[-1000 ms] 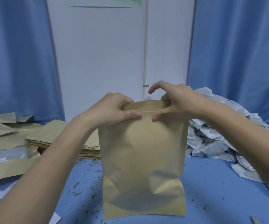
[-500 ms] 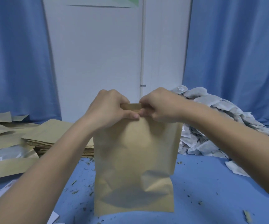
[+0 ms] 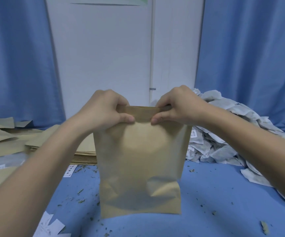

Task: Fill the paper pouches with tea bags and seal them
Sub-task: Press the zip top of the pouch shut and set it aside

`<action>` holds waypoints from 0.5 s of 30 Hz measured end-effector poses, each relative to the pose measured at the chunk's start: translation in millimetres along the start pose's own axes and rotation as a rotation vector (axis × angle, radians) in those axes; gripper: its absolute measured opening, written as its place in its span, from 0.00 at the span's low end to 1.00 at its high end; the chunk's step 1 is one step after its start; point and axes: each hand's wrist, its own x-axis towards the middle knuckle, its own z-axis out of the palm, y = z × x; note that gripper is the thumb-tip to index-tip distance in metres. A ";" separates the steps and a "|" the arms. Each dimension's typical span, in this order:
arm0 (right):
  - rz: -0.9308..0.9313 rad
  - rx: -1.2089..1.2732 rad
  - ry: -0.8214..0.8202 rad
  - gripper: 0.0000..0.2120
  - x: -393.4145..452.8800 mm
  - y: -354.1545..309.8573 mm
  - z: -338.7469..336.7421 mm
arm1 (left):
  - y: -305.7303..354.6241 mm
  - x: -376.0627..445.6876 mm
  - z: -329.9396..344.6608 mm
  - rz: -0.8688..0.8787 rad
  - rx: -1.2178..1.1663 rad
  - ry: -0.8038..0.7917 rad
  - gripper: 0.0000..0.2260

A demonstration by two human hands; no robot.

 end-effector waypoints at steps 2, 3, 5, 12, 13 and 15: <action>0.022 0.013 -0.054 0.18 0.5 2.3 -2.2 | 0.7 -3.0 4.1 -0.012 -0.001 0.017 0.09; 0.038 -0.017 -0.079 0.20 0.5 3.8 -3.7 | -0.8 -4.3 4.0 -0.022 -0.004 0.018 0.09; 0.082 -0.066 -0.083 0.28 0.1 7.3 -7.5 | -6.4 -4.9 0.4 -0.042 -0.006 0.034 0.10; 0.122 0.125 0.034 0.24 -5.0 13.5 -4.7 | -11.8 -4.8 -2.1 -0.071 -0.040 0.030 0.09; 0.120 0.138 0.009 0.22 -6.4 14.9 -5.9 | -12.4 -5.2 -3.4 -0.074 -0.046 0.022 0.09; 0.141 0.157 -0.013 0.14 -10.6 21.7 -10.3 | -16.8 -5.0 -7.9 -0.090 -0.062 -0.013 0.09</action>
